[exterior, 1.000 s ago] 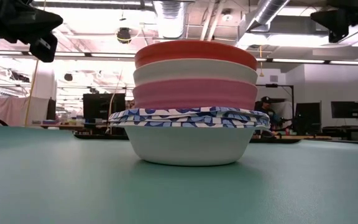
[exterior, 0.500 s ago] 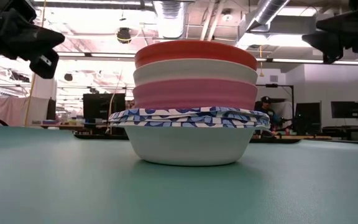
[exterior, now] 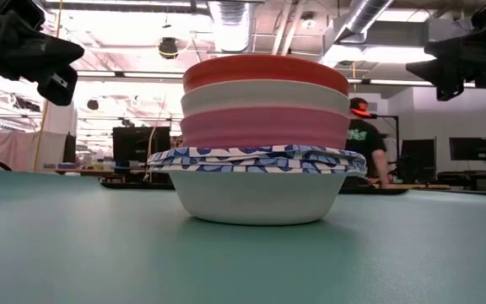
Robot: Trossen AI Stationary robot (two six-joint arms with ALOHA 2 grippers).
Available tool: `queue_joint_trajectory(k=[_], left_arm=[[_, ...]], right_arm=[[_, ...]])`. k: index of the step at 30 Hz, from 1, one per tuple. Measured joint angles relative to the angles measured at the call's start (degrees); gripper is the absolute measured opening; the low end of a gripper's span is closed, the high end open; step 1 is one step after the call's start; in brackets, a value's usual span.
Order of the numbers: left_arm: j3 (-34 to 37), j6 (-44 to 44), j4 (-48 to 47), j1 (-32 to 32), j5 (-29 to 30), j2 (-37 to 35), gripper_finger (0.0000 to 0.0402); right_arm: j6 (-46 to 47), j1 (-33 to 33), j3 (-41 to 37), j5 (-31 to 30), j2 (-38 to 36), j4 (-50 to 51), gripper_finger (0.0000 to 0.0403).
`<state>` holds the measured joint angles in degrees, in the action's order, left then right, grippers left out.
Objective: Nest bowls inside each other
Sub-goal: Return to Home Position
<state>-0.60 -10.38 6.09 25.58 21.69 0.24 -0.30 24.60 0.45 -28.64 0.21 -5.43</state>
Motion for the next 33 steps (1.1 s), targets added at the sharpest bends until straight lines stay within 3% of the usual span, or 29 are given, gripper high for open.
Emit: queue_joint_trajectory(k=[11, 20, 33], left_arm=[[-0.1, -1.3, -0.6, 0.2, -6.9, 0.0, 0.0], [0.0, -1.0, -1.6, 0.2, -0.8, 0.0, 0.0], [0.1, 1.9, -1.5, 0.2, -1.8, 0.0, 0.0]], right_arm=[[0.8, 0.0, 0.0, -1.7, 0.0, -0.3, 0.0239], [0.0, 0.0, -0.1, -1.6, 0.0, -0.2, 0.0239], [-0.1, 0.0, -0.1, -1.4, 0.0, 0.2, 0.0239]])
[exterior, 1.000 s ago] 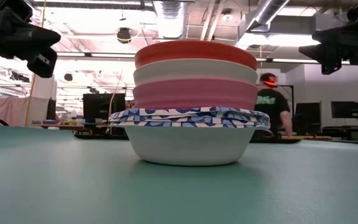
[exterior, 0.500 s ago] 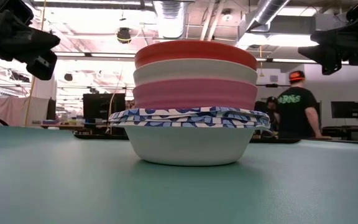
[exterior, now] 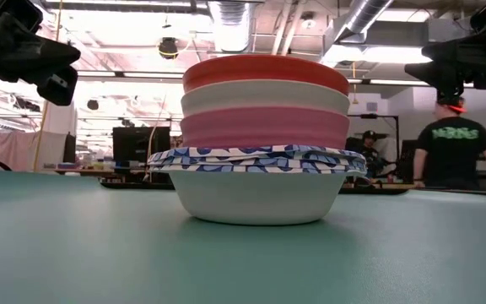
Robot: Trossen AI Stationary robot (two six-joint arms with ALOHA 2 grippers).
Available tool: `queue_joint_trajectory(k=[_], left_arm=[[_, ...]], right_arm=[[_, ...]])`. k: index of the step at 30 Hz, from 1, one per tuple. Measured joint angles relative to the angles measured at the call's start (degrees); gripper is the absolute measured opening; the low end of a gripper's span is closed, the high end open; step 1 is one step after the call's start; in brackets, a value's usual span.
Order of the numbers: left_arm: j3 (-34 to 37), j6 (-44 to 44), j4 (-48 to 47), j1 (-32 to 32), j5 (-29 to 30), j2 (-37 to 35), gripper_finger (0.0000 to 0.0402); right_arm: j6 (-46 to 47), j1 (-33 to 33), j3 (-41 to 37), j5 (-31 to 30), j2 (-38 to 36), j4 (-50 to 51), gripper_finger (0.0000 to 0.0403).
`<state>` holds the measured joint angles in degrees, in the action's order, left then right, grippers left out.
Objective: Nest bowls inside each other
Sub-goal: Return to Home Position
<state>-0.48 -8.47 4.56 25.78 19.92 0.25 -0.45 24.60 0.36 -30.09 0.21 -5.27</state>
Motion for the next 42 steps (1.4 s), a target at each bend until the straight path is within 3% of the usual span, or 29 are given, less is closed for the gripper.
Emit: queue_joint_trajectory(k=[16, 26, 42], left_arm=[[0.1, 0.8, 0.0, 0.0, 0.0, 0.0, 0.0], [0.1, 8.9, 0.0, 0.0, 0.1, 0.0, 0.0], [0.1, 8.4, 0.0, 0.0, 0.2, 0.0, 0.0]], right_arm=[[0.0, 0.0, 0.0, 0.0, 0.0, 0.1, 0.0239], [0.0, 0.0, -0.1, 0.0, 0.0, 0.2, 0.0239], [0.0, 0.0, -0.1, 0.0, 0.0, 0.2, 0.0239]])
